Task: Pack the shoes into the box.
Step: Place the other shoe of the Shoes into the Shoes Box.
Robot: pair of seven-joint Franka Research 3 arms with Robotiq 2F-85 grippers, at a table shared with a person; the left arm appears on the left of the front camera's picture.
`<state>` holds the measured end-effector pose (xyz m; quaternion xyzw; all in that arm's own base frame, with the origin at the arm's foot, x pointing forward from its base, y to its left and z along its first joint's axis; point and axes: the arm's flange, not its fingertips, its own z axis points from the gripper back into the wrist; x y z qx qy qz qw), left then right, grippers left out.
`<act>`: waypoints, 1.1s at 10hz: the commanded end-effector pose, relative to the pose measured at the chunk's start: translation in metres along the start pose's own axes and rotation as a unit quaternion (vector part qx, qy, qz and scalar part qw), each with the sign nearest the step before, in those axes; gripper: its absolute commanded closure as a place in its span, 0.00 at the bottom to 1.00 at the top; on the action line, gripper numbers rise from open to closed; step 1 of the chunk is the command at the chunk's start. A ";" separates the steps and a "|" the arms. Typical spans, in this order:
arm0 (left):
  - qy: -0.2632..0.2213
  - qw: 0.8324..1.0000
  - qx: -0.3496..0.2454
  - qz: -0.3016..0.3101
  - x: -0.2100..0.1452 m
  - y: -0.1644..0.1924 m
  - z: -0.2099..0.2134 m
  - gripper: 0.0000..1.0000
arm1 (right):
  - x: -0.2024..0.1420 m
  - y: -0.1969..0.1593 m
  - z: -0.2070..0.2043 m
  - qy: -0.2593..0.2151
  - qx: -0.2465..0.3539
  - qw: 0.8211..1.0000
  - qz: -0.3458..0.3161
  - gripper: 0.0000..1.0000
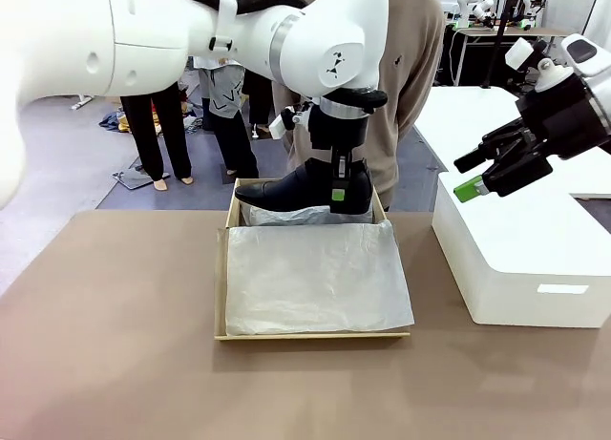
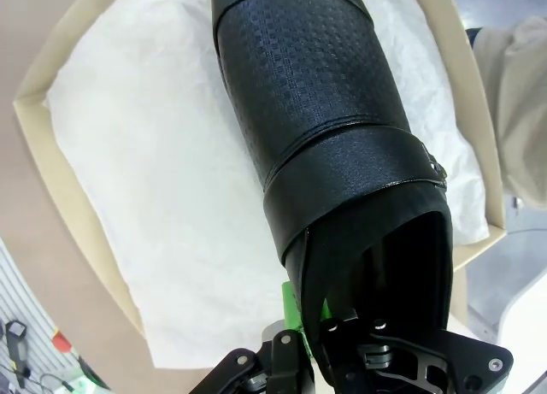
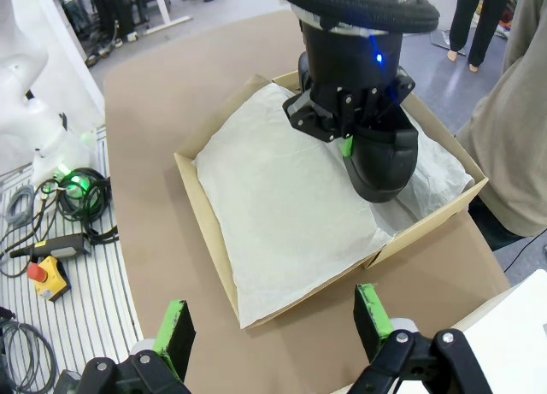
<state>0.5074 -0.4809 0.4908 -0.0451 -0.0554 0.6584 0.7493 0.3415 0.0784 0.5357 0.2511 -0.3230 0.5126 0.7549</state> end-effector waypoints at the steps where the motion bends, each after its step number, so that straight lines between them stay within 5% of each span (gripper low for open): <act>1: -0.012 1.000 -0.001 0.024 -0.012 -0.008 0.003 1.00 | 0.001 -0.003 -0.002 -0.018 0.004 1.000 0.012 0.00; 11: -0.024 0.996 0.004 0.085 -0.014 -0.025 -0.020 1.00 | 0.001 -0.003 -0.002 -0.018 0.004 1.000 0.012 0.00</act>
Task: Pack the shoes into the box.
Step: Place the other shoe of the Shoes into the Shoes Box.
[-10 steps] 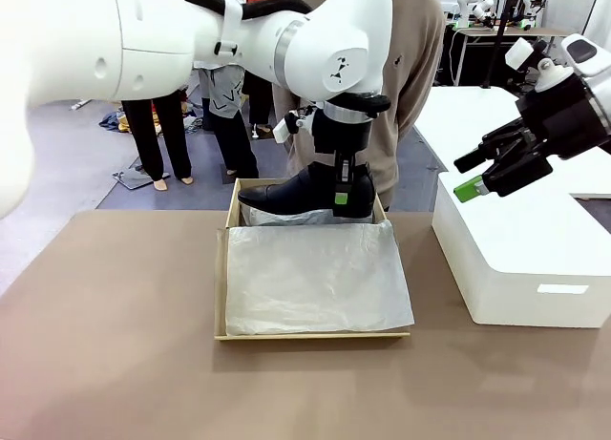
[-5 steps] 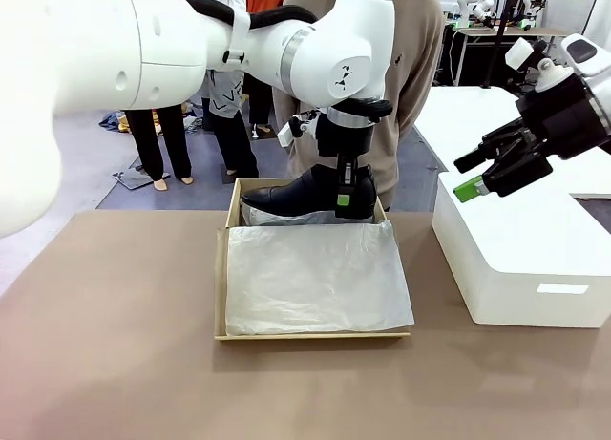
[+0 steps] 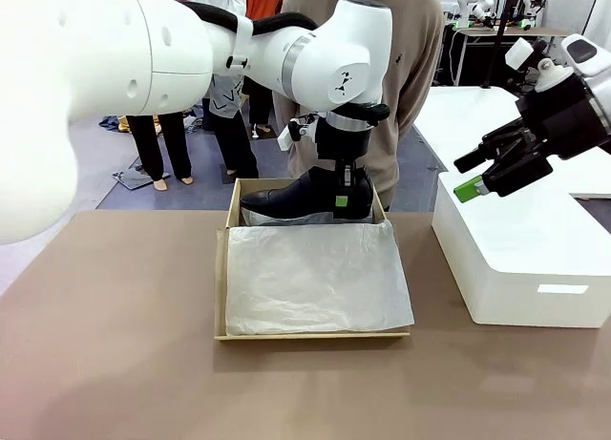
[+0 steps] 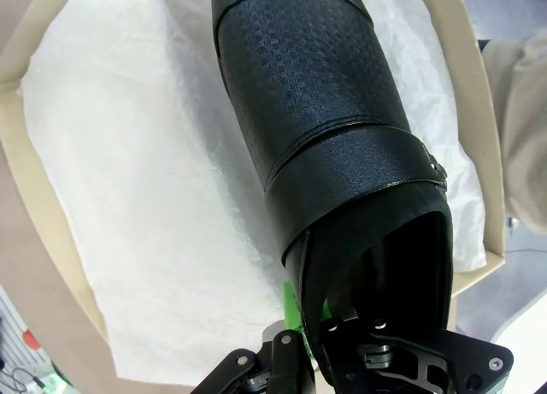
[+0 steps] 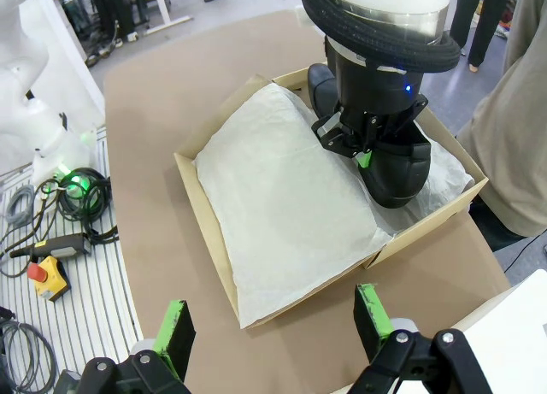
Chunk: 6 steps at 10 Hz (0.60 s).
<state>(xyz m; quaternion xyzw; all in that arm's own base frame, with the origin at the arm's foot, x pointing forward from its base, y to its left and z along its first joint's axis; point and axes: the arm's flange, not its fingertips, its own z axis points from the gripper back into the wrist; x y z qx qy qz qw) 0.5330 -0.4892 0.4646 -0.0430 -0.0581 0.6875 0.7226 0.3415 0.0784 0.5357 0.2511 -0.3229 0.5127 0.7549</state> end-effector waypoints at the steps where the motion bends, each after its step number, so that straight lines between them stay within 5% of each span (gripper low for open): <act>1: -0.019 0.999 0.001 0.047 -0.009 -0.002 0.006 1.00 | 0.001 -0.003 -0.002 -0.018 0.004 1.000 0.012 0.00; 6: -0.009 0.999 -0.010 0.038 -0.009 0.001 -0.011 1.00 | 0.001 -0.003 -0.002 -0.018 0.004 1.000 0.012 0.00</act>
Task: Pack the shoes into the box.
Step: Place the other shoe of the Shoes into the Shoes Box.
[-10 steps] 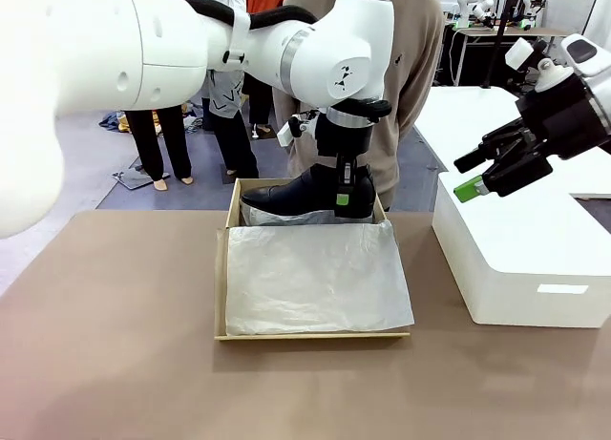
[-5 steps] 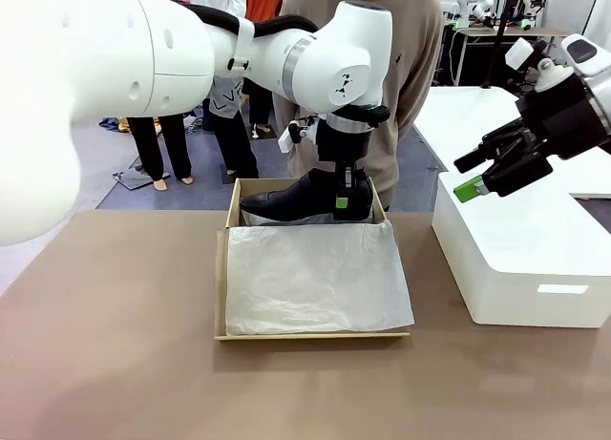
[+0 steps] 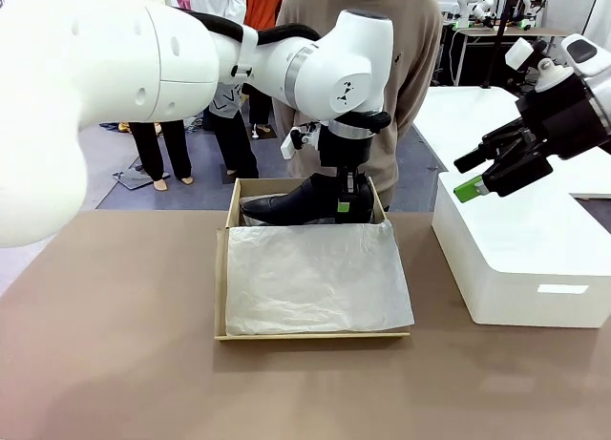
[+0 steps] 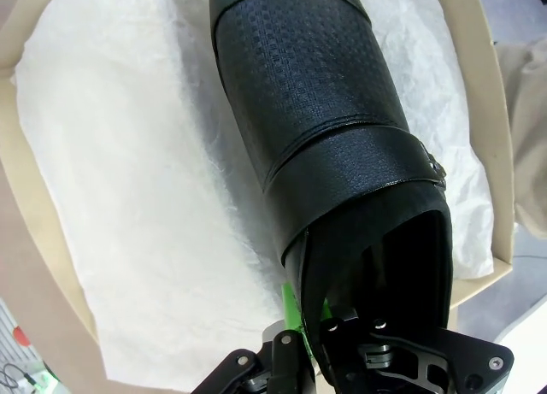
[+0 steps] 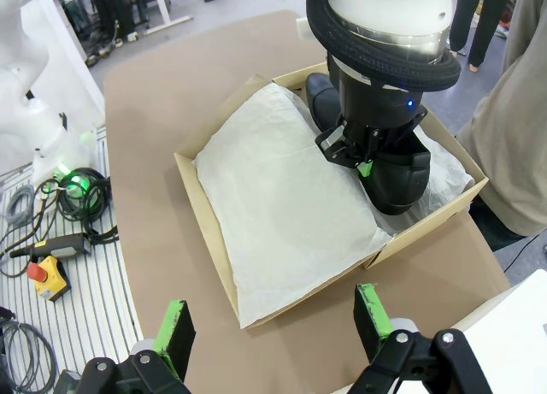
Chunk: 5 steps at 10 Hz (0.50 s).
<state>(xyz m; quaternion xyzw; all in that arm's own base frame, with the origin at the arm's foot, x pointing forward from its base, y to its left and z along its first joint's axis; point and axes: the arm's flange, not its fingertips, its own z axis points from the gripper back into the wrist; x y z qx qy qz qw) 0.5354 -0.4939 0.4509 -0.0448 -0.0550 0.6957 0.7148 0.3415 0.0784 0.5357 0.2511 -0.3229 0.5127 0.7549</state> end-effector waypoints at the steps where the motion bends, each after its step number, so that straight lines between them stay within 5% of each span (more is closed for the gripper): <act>1: -0.009 1.000 -0.006 0.029 -0.005 0.002 0.001 1.00 | 0.001 -0.003 -0.002 -0.018 0.004 1.000 0.012 0.00; 5: -0.007 1.000 0.008 0.029 -0.006 0.001 -0.003 1.00 | 0.001 -0.003 -0.002 -0.018 0.004 1.000 0.012 0.00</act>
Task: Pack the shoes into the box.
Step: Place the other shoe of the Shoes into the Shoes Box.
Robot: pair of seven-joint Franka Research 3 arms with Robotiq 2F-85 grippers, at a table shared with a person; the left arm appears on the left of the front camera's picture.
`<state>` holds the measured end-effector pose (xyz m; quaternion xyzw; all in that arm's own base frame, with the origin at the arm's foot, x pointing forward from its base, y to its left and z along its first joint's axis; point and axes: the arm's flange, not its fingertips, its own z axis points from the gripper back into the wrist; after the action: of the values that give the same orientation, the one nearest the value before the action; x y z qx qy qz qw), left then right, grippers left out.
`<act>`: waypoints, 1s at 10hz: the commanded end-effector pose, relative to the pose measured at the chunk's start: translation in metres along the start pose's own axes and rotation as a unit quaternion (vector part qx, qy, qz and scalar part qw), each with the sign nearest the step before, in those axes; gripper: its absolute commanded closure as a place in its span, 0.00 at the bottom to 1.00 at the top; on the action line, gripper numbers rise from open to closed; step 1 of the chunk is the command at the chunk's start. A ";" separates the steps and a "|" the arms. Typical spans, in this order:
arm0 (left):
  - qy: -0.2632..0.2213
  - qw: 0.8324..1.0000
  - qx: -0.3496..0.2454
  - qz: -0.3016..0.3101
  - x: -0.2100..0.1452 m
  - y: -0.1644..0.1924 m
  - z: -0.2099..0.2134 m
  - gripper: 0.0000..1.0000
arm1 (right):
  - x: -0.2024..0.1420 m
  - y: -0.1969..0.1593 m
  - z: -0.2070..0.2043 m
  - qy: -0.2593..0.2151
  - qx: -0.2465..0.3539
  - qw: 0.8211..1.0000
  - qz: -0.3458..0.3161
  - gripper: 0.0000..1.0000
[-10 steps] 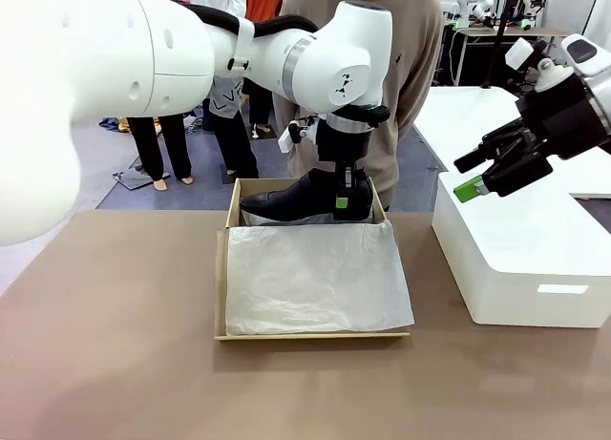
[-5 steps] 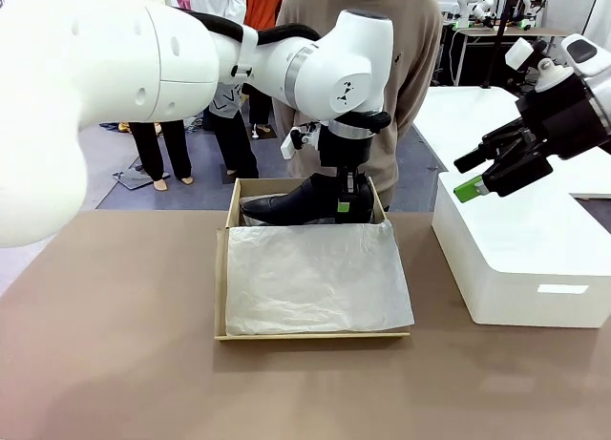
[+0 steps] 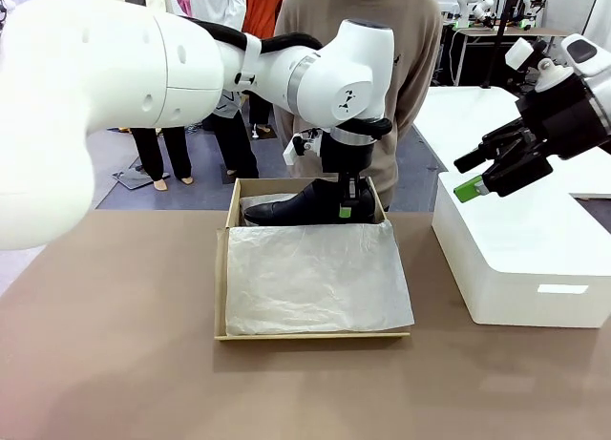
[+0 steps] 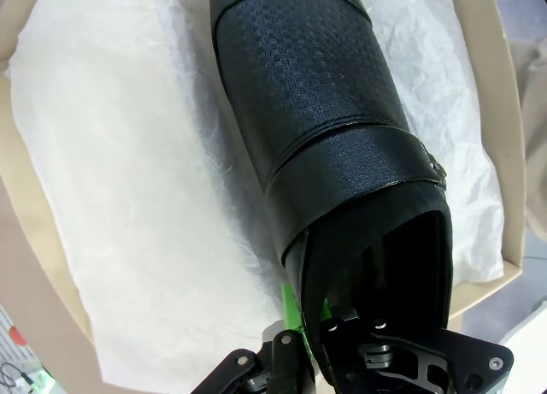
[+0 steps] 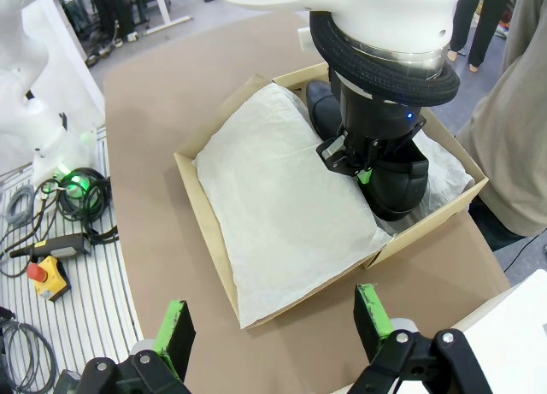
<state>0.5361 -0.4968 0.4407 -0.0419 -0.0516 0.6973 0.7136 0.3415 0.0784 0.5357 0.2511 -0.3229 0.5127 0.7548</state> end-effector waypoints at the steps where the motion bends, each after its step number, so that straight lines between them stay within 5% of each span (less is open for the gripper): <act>1: -0.007 1.000 0.004 0.021 -0.004 0.001 0.006 1.00 | 0.001 -0.003 -0.002 -0.018 0.004 1.000 0.012 0.00; 6: -0.016 1.000 0.011 0.018 -0.001 -0.007 0.025 0.03 | 0.001 -0.003 -0.002 -0.018 0.004 1.000 0.012 0.00; 10: -0.030 0.999 0.016 0.019 0.003 -0.017 0.064 0.00 | 0.001 -0.003 -0.002 -0.018 0.004 1.000 0.012 0.00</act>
<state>0.5383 -0.4868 0.4997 -0.0318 -0.0564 0.7048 0.7065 0.3415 0.0784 0.5357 0.2511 -0.3229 0.5128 0.7548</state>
